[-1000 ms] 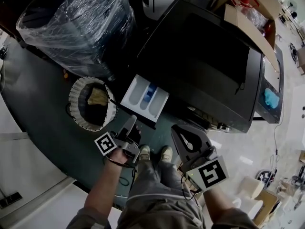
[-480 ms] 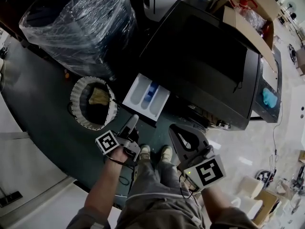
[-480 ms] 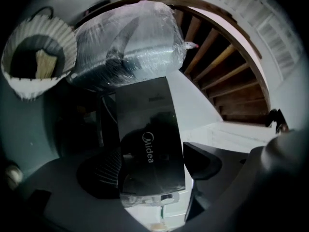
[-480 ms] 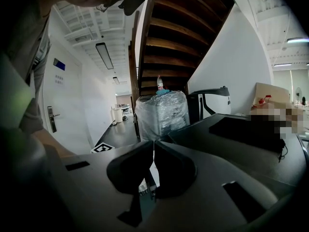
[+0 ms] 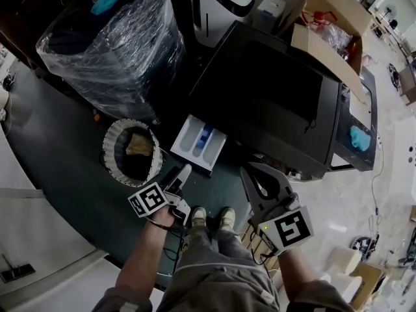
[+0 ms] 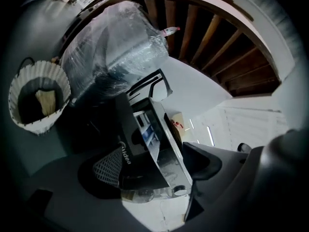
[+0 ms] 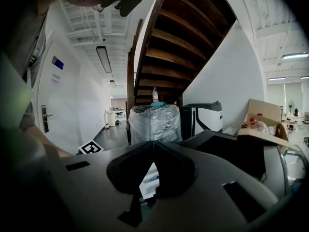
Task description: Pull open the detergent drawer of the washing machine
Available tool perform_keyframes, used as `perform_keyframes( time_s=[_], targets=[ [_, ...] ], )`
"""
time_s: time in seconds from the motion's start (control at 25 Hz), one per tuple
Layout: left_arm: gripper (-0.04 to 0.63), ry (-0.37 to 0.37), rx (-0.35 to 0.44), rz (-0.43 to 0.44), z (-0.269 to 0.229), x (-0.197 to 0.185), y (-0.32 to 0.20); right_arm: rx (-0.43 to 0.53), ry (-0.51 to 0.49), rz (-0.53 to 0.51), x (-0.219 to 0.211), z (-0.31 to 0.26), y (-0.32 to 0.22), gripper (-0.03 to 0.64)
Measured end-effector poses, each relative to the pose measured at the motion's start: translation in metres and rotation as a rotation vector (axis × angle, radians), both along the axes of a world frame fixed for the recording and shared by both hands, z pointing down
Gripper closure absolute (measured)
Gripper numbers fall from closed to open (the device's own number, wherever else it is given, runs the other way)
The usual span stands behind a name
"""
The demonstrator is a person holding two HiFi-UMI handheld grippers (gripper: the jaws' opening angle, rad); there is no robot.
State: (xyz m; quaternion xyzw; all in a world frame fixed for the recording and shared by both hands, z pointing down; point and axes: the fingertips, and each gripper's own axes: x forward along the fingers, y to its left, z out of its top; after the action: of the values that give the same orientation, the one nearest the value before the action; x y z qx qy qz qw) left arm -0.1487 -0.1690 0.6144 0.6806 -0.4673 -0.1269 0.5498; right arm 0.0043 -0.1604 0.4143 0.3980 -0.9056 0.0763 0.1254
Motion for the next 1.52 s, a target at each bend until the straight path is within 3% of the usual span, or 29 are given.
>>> perform_keyframes(
  time_s=[0.08, 0.16, 0.28, 0.36, 0.48, 0.72, 1.16, 1.52],
  targets=[
    [0.194, -0.07, 0.011, 0.031, -0.015, 0.001, 0.001, 0.022, 0.001, 0.011, 0.005, -0.015, -0.001, 0.583],
    [0.278, -0.13, 0.03, 0.059, -0.032, 0.002, -0.001, 0.039, 0.01, 0.018, 0.011, -0.027, -0.002, 0.583],
    [0.318, -0.23, 0.075, 0.098, -0.061, 0.004, -0.003, 0.058, -0.005, 0.038, 0.018, -0.048, -0.002, 0.583],
    [0.402, -0.361, 0.113, 0.13, -0.081, 0.003, -0.004, 0.077, -0.012, 0.044, 0.021, -0.063, -0.001, 0.583],
    [0.477, -0.555, 0.203, 0.175, -0.118, 0.002, -0.011, 0.109, -0.023, 0.043, 0.023, -0.088, 0.0, 0.583],
    [0.505, -0.758, 0.405, 0.208, -0.199, 0.014, -0.021, 0.177, -0.118, 0.043, 0.038, -0.15, 0.008, 0.583],
    [0.549, -0.933, 0.71, 0.201, -0.332, 0.043, -0.016, 0.334, -0.144, 0.078, 0.058, -0.23, 0.023, 0.583],
    [0.569, -0.964, 0.874, 0.135, -0.405, 0.051, 0.007, 0.435, -0.125, 0.053, 0.067, -0.263, 0.049, 0.583]
  ],
)
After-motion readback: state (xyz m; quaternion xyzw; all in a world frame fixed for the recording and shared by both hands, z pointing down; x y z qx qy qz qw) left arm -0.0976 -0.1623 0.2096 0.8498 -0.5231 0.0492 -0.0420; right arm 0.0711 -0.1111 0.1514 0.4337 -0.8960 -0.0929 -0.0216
